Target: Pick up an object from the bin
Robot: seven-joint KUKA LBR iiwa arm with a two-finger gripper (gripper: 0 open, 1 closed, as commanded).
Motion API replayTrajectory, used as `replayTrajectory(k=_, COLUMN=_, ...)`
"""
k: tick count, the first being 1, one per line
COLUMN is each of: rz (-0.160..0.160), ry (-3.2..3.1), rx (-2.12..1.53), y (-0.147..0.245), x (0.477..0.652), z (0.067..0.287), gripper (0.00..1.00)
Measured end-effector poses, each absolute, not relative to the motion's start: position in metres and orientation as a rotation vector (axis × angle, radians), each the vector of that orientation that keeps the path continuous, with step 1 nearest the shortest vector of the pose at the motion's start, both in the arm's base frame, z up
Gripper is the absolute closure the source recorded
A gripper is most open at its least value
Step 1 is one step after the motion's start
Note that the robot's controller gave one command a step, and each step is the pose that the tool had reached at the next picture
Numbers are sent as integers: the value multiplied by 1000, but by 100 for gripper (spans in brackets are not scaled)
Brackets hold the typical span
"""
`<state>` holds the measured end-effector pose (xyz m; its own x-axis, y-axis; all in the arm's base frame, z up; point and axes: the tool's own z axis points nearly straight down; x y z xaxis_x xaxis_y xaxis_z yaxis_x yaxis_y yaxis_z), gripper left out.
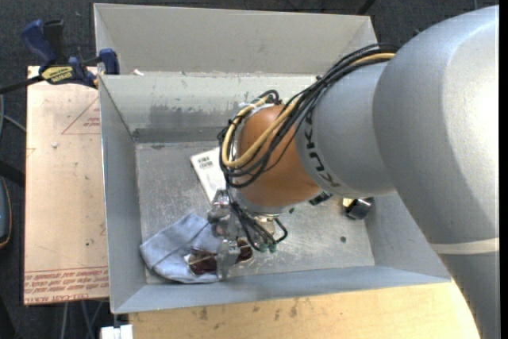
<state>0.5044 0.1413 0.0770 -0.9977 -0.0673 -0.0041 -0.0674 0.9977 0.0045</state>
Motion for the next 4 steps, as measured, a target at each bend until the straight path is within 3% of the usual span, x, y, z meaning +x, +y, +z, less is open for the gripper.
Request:
replayTrajectory(k=1, rz=0, ry=3141, rx=-35, y=191, x=510, z=109, gripper=0)
replayTrajectory(k=2, rz=1, ry=3114, rx=-317, y=224, x=485, z=75, gripper=100)
replayTrajectory(k=4, rz=0, ry=3118, rx=-315, y=223, x=484, z=79, gripper=100)
